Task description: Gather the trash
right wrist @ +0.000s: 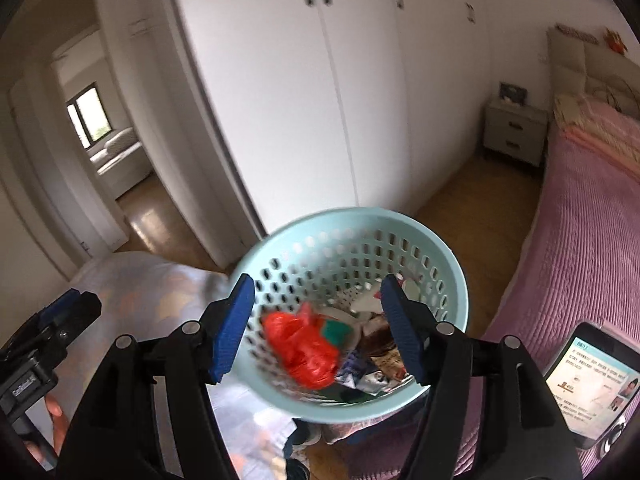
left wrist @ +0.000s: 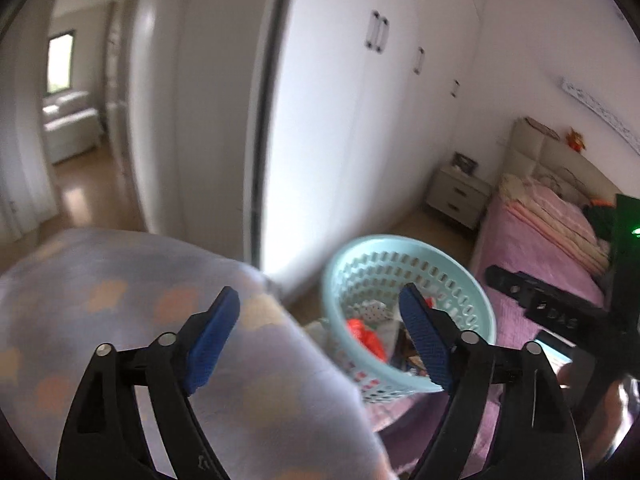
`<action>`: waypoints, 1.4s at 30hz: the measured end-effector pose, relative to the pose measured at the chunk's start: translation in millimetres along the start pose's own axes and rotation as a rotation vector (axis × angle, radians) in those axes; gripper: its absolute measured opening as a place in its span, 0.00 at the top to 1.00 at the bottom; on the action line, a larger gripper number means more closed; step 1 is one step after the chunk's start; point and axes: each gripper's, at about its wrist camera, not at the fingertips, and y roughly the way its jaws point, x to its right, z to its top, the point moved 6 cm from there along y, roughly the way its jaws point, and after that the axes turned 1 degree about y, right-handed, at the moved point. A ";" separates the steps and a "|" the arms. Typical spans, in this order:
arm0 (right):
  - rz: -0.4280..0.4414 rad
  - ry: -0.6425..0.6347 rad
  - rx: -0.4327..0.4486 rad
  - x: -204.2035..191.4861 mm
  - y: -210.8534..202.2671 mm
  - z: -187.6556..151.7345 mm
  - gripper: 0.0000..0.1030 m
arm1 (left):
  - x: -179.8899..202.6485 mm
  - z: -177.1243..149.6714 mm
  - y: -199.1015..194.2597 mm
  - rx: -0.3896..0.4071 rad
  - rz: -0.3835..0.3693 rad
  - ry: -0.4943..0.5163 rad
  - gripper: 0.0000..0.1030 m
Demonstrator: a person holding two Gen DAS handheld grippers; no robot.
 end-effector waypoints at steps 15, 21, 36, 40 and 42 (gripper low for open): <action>-0.109 -0.163 0.348 -57.9 -75.5 -40.4 0.38 | -49.1 -38.2 -75.7 0.285 0.331 0.010 0.16; -0.123 -0.183 0.349 -69.5 -76.8 -43.2 0.38 | -61.8 -42.3 -72.2 0.273 0.324 -0.028 0.16; -0.134 -0.158 0.329 -66.5 -68.1 -44.2 0.35 | -63.8 -51.8 -69.1 0.237 0.309 -0.037 0.13; -0.133 -0.153 0.322 -64.7 -66.5 -45.6 0.34 | -64.5 -51.1 -68.5 0.233 0.308 -0.041 0.13; -0.131 -0.148 0.316 -64.1 -65.0 -45.1 0.34 | -64.7 -51.3 -68.2 0.232 0.307 -0.040 0.13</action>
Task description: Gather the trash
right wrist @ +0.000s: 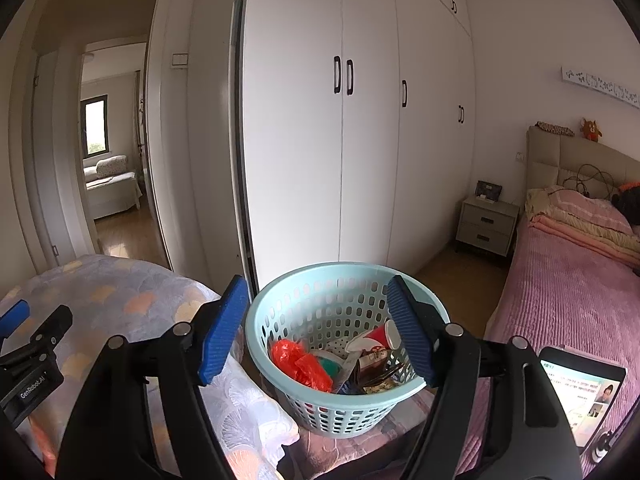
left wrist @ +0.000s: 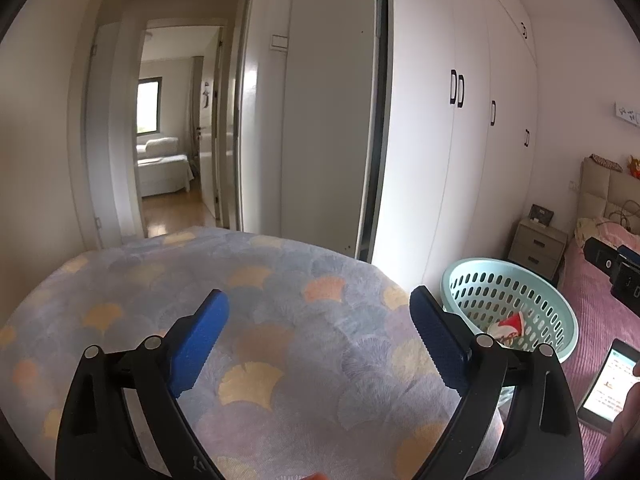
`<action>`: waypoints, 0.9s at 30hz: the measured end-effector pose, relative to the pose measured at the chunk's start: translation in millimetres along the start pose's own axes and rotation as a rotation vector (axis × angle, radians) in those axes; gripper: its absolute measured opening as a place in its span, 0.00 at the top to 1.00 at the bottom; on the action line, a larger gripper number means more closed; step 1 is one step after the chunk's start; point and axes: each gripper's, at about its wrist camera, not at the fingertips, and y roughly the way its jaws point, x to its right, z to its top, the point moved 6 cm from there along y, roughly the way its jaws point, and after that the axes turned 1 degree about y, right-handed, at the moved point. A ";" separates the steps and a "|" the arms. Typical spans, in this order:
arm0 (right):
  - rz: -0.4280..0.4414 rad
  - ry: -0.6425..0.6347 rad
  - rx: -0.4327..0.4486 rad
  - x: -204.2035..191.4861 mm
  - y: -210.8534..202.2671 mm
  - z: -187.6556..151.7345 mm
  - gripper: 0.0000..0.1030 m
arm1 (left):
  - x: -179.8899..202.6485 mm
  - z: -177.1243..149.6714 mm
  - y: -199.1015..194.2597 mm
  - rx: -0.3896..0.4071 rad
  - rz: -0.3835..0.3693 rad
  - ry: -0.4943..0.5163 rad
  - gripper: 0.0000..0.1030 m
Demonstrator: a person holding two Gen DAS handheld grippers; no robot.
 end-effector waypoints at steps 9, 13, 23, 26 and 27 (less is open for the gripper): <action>-0.001 0.018 -0.021 2.8 5.1 -3.5 0.33 | -0.4 0.9 -0.8 -0.002 -0.003 -0.002 0.13; -0.001 0.022 -0.024 3.2 6.0 -3.6 0.33 | -1.7 1.3 -1.4 -0.003 -0.007 -0.006 0.13; -0.001 0.023 -0.033 1.6 7.6 -4.8 0.33 | -2.9 2.6 -1.5 -0.005 -0.013 -0.003 0.13; -0.001 0.023 -0.033 1.3 7.8 -4.8 0.33 | -2.7 1.9 -2.6 -0.006 -0.013 -0.002 0.13; 0.000 0.024 -0.033 1.3 7.8 -4.8 0.33 | -2.6 2.4 -2.5 -0.006 -0.013 0.000 0.13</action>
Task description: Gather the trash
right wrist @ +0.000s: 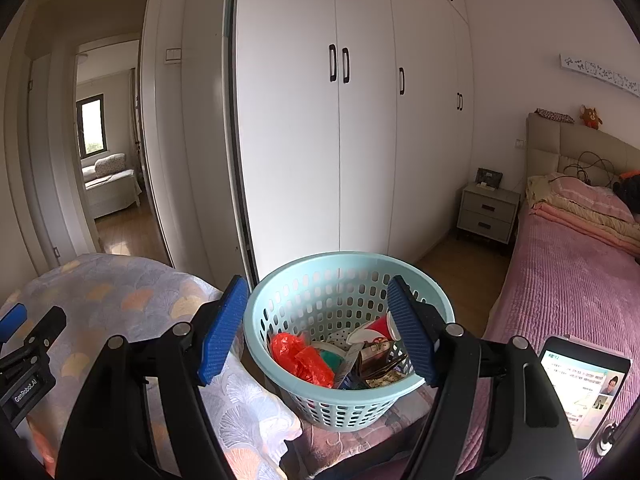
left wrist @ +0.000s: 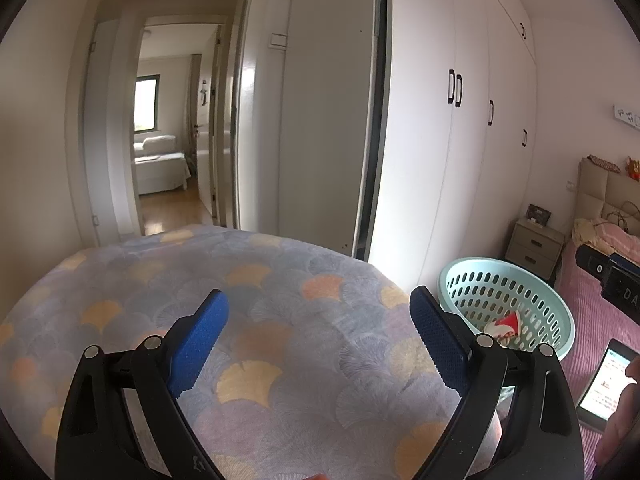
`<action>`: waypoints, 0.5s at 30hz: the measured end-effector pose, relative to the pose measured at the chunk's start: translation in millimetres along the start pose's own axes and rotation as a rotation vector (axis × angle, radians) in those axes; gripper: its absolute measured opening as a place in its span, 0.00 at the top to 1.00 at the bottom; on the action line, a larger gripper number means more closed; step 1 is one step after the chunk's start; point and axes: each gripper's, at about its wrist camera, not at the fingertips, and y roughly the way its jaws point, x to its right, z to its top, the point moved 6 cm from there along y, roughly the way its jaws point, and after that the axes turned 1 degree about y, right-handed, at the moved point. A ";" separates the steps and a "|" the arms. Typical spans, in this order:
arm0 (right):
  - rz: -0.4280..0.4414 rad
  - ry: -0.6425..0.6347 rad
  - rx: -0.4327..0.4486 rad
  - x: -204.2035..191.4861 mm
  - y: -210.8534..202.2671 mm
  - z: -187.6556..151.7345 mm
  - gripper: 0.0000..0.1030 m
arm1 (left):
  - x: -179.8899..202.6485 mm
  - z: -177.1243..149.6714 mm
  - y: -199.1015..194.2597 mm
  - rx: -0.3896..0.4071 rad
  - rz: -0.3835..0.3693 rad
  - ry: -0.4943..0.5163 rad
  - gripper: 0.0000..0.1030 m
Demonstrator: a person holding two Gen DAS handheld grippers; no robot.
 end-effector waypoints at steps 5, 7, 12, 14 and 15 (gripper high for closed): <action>0.001 -0.001 -0.002 -0.5 0.7 0.1 0.33 | 0.4 0.0 0.0 -0.002 0.001 -0.001 0.13; -0.001 -0.001 -0.001 -0.4 0.3 0.2 0.33 | 0.4 0.6 0.0 -0.001 0.000 -0.001 0.13; 0.001 0.002 -0.006 -0.9 0.9 -0.9 0.33 | 0.9 0.3 0.1 -0.002 -0.002 0.000 0.13; 0.004 0.004 -0.009 -0.8 1.2 -1.5 0.33 | 1.3 0.4 -0.1 -0.002 -0.004 0.002 0.13; 0.004 0.004 -0.009 -0.8 1.2 -1.4 0.33 | 1.3 0.5 -0.3 -0.002 -0.004 0.003 0.13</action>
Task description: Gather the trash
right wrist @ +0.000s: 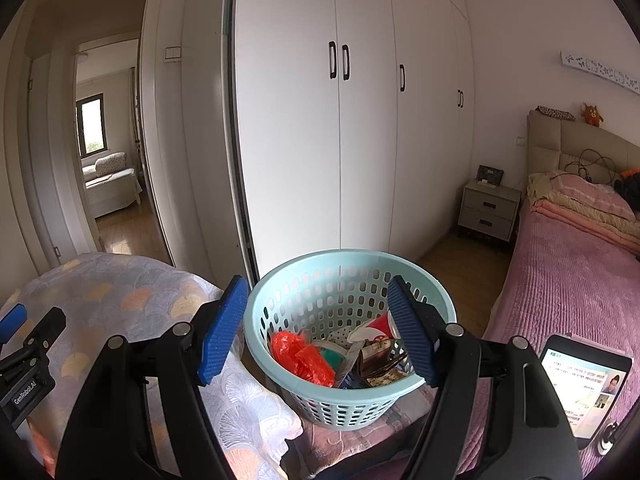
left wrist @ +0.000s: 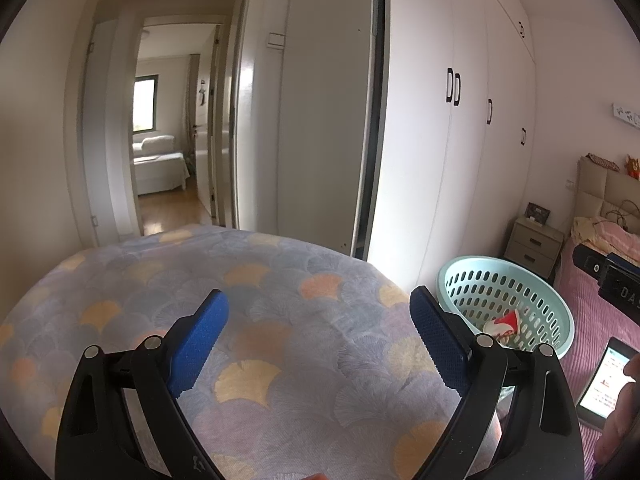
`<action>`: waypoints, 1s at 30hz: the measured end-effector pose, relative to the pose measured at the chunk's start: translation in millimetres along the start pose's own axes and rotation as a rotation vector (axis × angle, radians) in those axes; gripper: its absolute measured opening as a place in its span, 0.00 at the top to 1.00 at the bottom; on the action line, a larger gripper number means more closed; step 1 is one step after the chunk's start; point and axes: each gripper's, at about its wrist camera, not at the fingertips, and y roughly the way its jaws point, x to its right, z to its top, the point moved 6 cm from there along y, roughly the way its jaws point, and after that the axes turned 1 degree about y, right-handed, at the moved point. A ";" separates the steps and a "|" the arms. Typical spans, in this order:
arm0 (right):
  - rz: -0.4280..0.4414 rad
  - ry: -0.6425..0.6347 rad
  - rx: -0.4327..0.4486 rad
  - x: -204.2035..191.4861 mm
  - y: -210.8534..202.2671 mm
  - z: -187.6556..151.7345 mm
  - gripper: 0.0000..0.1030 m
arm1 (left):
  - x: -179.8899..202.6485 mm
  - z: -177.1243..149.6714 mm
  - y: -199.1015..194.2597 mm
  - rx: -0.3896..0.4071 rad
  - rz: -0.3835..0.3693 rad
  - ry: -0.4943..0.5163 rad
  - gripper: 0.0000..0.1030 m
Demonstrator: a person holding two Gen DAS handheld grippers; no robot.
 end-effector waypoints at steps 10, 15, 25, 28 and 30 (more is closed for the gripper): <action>0.000 -0.006 -0.009 0.0 1.5 0.8 0.33 | 0.7 4.3 -1.8 0.010 0.011 0.003 0.13; -0.001 -0.007 -0.008 0.1 0.0 0.7 0.33 | 5.2 3.3 -1.1 0.010 0.011 0.022 0.13; -0.009 -0.003 -0.008 2.3 -3.0 2.6 0.33 | 3.3 0.9 -0.5 0.002 0.006 0.014 0.13; -0.011 -0.006 -0.007 1.1 -4.0 2.6 0.33 | 3.5 0.9 -1.0 0.003 0.006 0.014 0.13; -0.011 -0.005 -0.007 1.2 -4.2 2.6 0.33 | 3.6 1.2 -1.1 0.005 0.007 0.015 0.13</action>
